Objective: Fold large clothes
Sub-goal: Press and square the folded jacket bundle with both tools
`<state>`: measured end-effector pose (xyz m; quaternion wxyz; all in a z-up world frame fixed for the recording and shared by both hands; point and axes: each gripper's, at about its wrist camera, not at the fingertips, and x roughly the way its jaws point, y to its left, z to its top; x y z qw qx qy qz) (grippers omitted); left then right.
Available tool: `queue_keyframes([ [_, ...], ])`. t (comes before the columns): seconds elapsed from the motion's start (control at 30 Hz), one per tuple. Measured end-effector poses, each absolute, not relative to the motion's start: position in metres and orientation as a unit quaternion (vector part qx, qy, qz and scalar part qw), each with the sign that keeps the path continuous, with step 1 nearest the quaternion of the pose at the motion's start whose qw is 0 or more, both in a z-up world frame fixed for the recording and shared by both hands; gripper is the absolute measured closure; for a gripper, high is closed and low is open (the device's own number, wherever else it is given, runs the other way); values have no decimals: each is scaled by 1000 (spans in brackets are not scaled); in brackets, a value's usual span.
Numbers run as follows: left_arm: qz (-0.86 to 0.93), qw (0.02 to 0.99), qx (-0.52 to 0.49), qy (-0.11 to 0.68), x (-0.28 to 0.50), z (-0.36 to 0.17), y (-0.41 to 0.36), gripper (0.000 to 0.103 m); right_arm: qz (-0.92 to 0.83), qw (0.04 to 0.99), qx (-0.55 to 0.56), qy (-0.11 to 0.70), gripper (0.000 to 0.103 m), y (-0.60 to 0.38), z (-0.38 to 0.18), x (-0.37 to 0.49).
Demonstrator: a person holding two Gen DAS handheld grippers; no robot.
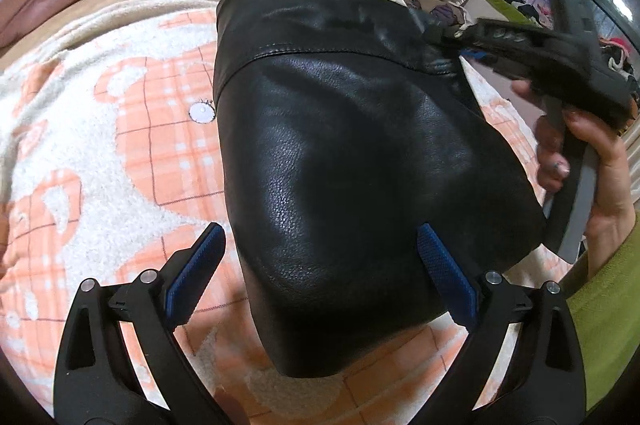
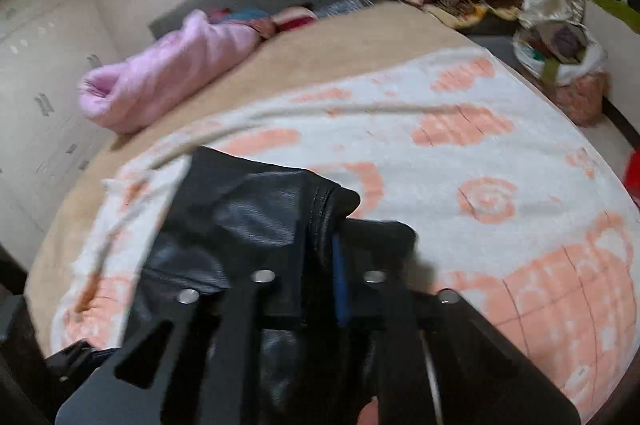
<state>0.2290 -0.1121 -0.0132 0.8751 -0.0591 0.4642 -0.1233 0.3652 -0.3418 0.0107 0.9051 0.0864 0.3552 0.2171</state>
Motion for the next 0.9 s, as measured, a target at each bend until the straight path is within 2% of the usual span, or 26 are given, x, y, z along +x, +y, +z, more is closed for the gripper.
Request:
queue_keyframes([
  [0.2, -131, 875, -69, 460, 226, -14, -111, 11, 261, 898, 155, 318, 94, -368, 32, 360],
  [0.37, -140, 872, -66, 465, 229, -18, -112, 11, 216, 894, 149, 364, 94, -373, 7, 376],
  [0.5, -147, 870, -71, 466, 229, -19, -111, 11, 192, 894, 125, 385, 89, -370, -9, 380],
  [0.73, -135, 889, -55, 433, 228, -7, -109, 10, 159, 891, 91, 415, 85, -368, -35, 386],
  [0.9, -132, 880, -69, 451, 241, -18, -104, 8, 152, 889, 90, 422, 82, -372, -44, 387],
])
